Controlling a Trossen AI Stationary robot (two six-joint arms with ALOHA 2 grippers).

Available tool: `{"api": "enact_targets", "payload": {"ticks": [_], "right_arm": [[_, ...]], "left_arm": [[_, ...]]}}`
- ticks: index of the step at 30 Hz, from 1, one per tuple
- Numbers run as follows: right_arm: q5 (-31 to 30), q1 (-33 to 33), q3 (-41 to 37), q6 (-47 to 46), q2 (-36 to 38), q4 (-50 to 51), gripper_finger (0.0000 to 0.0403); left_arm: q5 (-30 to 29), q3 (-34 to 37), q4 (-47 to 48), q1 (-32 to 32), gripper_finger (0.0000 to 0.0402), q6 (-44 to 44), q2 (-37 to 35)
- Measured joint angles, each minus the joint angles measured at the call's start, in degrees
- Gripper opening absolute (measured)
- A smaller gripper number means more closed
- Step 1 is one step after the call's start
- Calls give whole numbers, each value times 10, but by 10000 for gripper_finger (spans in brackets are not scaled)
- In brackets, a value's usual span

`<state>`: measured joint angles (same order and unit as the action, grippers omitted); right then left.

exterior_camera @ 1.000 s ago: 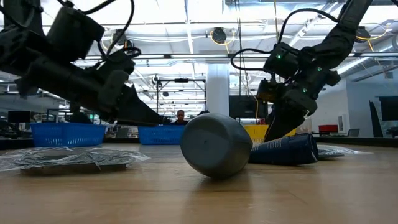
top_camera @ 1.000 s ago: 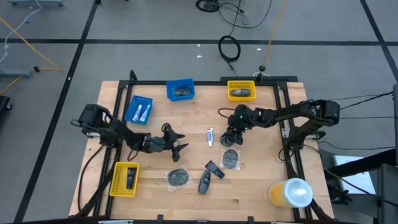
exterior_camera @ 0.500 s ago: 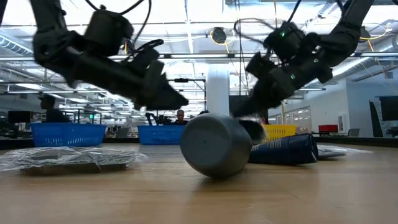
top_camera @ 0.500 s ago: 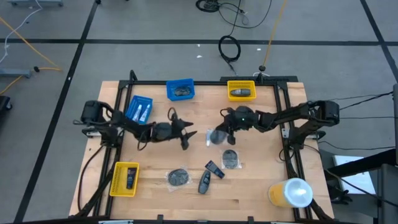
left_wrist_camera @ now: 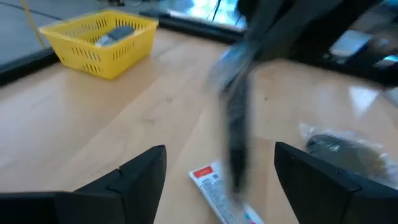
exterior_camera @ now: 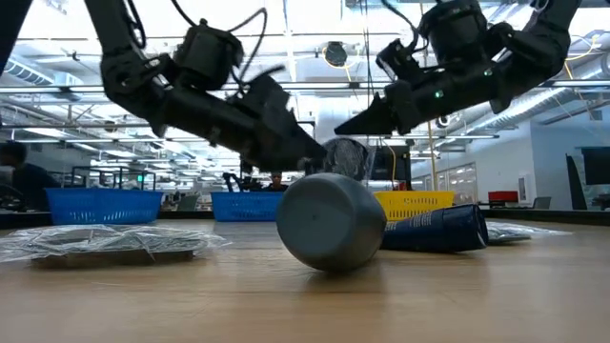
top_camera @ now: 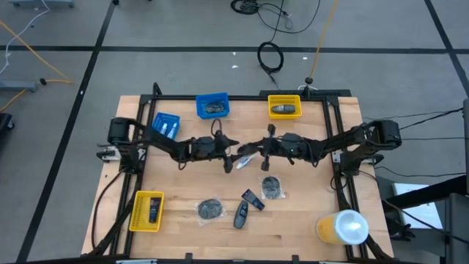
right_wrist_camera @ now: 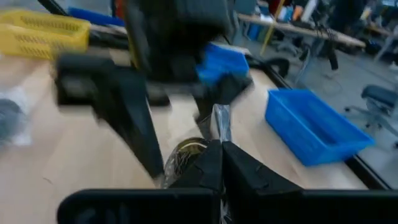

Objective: Pick & Place Travel size toiletries
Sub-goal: Put the black hairbrush into the right blue bin

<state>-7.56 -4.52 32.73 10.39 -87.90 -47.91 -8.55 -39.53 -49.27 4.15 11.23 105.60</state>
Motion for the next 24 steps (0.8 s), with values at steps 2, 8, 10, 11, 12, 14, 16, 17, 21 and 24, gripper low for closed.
{"api": "enact_targets", "payload": {"ticks": [2, 8, 10, 11, 12, 14, 16, 17, 21, 24], "right_arm": [[1, 8, 0, 4, 0, -11, 1], [1, 17, 0, 23, 0, -11, 1], [1, 17, 0, 23, 0, -4, 1], [1, 16, 0, 23, 0, -3, 1], [1, 16, 0, 23, 0, -2, 2], [1, 16, 0, 23, 0, 1, 3], [1, 16, 0, 23, 0, 7, 3], [1, 16, 0, 23, 0, 9, 3], [-6, 16, 0, 10, 1, 11, 7], [-42, 16, 0, 13, 12, 22, 18]], "left_arm": [[-3, -12, -10, -2, 287, -5, 24], [-4, -20, -38, -15, 233, -48, 39], [-5, -20, -36, -20, 204, -61, 39], [-5, -20, -36, -21, 188, -66, 39], [-5, -20, -36, -23, 172, -70, 39], [-10, -20, -26, -25, 137, -75, 39], [-25, -20, -9, -25, 103, -75, 39], [-30, -19, 4, -25, 85, -75, 35], [-54, -19, 85, -26, 26, -76, 0], [-80, -19, 166, -26, 13, -75, -47]]}}
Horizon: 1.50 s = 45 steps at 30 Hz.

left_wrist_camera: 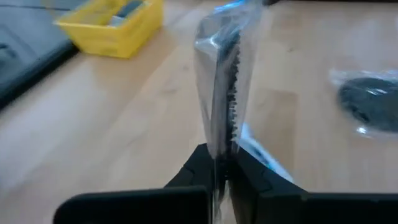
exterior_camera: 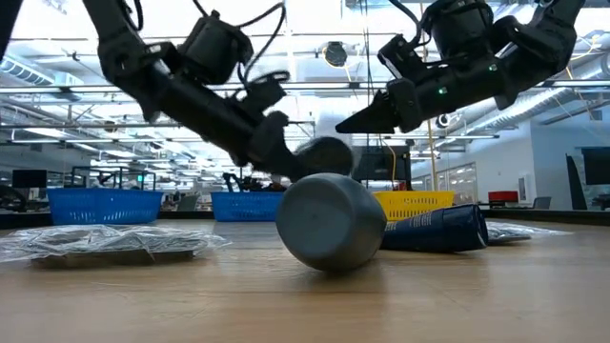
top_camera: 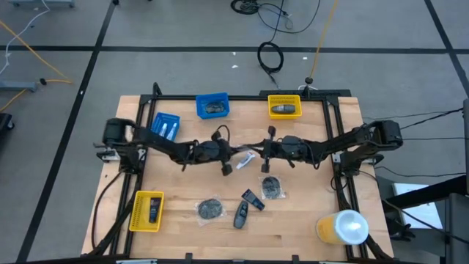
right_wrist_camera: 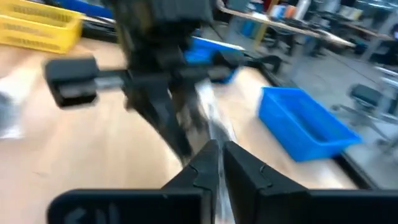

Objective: Pick & Place Travel size toiletries
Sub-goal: Put the black hairbrush into the right blue bin

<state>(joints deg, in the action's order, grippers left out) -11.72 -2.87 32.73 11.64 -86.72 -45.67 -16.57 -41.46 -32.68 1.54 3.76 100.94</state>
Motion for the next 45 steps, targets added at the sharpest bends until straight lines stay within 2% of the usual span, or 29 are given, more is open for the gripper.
{"api": "enact_targets", "payload": {"ticks": [5, 8, 12, 15, 19, 22, 26, 30, 34, 39, 45], "right_arm": [[-68, 0, -2, -6, 39, 78, 49], [-77, 0, -21, -43, 45, 78, 65], [-75, 0, -66, -54, 34, 18, 77], [-75, 0, -92, -34, 34, -52, 81], [-75, 0, -112, -32, 34, -127, 81], [-75, 0, -117, -32, 35, -143, 79], [-75, 0, -117, -32, 34, -143, 78], [-75, 0, -117, -34, 34, -143, 79], [-72, 0, -117, -34, 34, -143, 78], [-42, 0, -117, -35, 34, -143, 78], [-31, 0, -117, -35, 34, -144, 75]], "left_arm": [[-86, 0, 190, 2, 47, 20, -102], [-121, 0, 297, 28, 49, 34, -169], [-97, 0, 380, 121, 22, 35, -243], [-14, -11, 388, 211, 12, -14, -265], [91, -54, 404, 315, 34, -57, -241], [108, -96, 460, 362, 47, -90, -200], [135, -154, 498, 396, 41, -128, -149], [193, -198, 529, 408, 27, -161, -95], [187, -241, 558, 409, 25, -176, -46], [186, -282, 613, 402, 49, -210, -9], [205, -295, 644, 403, 90, -223, -9]]}}
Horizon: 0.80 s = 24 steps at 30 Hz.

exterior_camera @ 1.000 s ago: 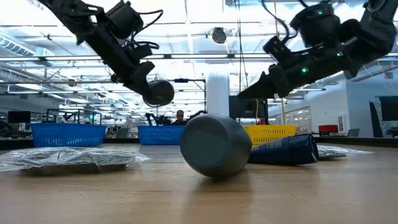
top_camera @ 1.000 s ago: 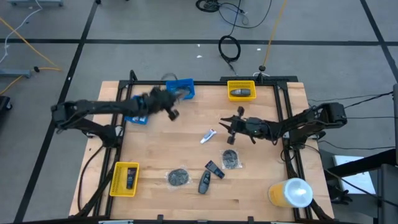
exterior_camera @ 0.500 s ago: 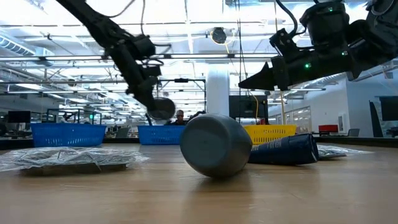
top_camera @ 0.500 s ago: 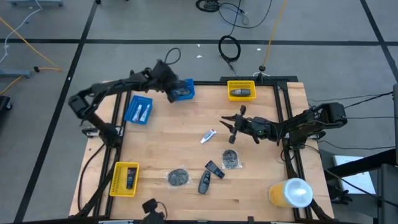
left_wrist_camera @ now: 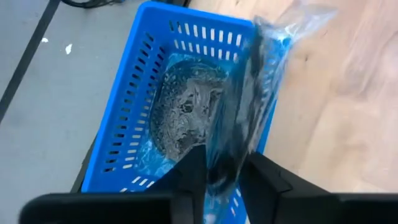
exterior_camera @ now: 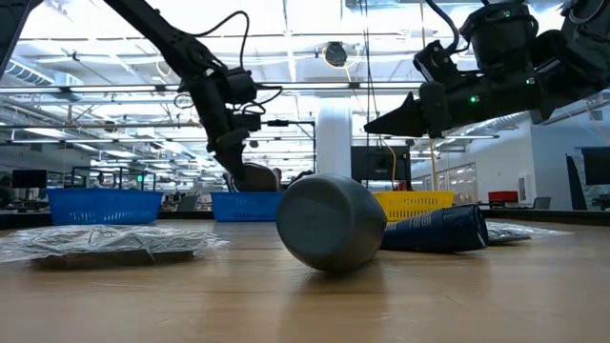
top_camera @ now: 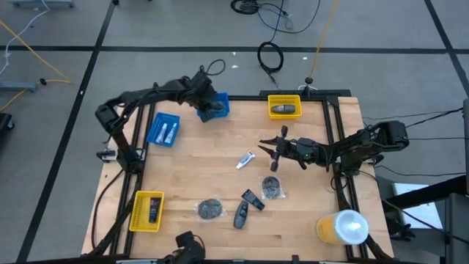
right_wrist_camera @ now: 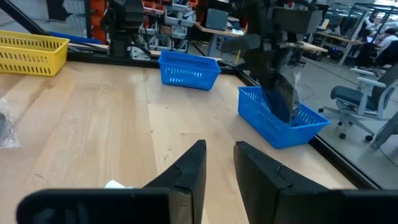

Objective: Pick & Place Travel size toiletries
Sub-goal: Put the black hairbrush into the right blue bin

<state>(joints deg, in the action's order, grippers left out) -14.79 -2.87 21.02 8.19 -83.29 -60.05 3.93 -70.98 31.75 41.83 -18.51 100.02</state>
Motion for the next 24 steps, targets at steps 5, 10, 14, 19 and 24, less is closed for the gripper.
{"api": "enact_targets", "payload": {"ticks": [5, 10, 14, 19, 24], "right_arm": [[0, 0, 0, 0, 0, 0, 75], [0, 0, 0, 0, 0, 0, 75], [0, 0, 0, 0, 0, 0, 75], [0, 0, 0, 0, 0, 0, 75], [0, 0, 0, 0, 0, 0, 75]], "left_arm": [[53, -1, -4, 24, 117, 22, -3], [54, -1, -16, 47, 120, 48, -3], [78, -1, -24, 50, 98, 22, -3], [126, 10, -43, 31, 62, -21, -3], [87, 22, -63, 6, 28, -37, -3]]}}
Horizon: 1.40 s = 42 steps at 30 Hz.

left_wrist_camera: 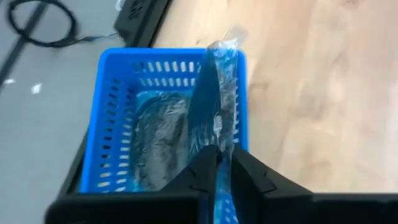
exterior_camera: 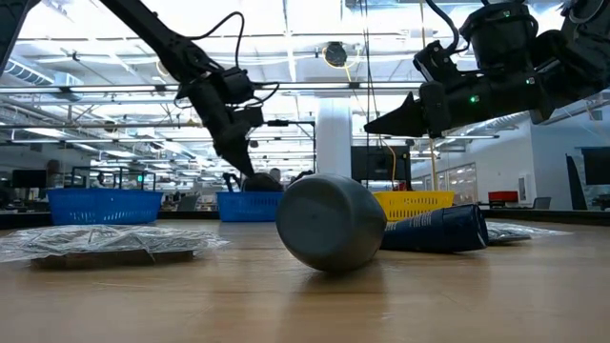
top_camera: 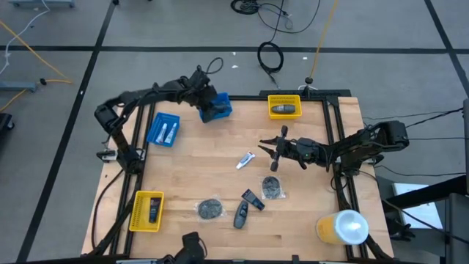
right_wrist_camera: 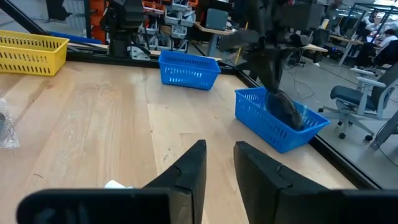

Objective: Pick & Place Travel size toiletries
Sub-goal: Put the black hairbrush into the right blue bin

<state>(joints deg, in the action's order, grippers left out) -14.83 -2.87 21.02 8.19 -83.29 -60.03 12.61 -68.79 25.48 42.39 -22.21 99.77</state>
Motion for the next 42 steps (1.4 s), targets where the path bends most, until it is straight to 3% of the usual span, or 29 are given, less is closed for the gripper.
{"api": "enact_targets", "payload": {"ticks": [4, 9, 15, 18, 26, 32, 42], "right_arm": [[0, 0, 0, 0, 0, 0, 75], [0, 0, 0, 0, 0, 0, 75], [0, 0, 0, 0, 0, 0, 75], [0, 0, 0, 0, 0, 1, 75], [0, 0, 0, 0, 0, 0, 75], [0, 0, 0, 0, 0, -2, 75], [1, 0, 0, -5, 0, -15, 75]], "left_arm": [[-50, 0, -13, -10, 5, 18, 0], [-49, 1, -12, -7, 2, 101, -22], [37, 2, -19, 34, 2, 230, -30], [43, 25, -49, 51, 4, 273, -27], [69, 84, -62, 82, 11, 299, -26], [70, 101, -94, 92, 48, 291, -26], [69, 81, -108, 126, 192, 285, -38]]}}
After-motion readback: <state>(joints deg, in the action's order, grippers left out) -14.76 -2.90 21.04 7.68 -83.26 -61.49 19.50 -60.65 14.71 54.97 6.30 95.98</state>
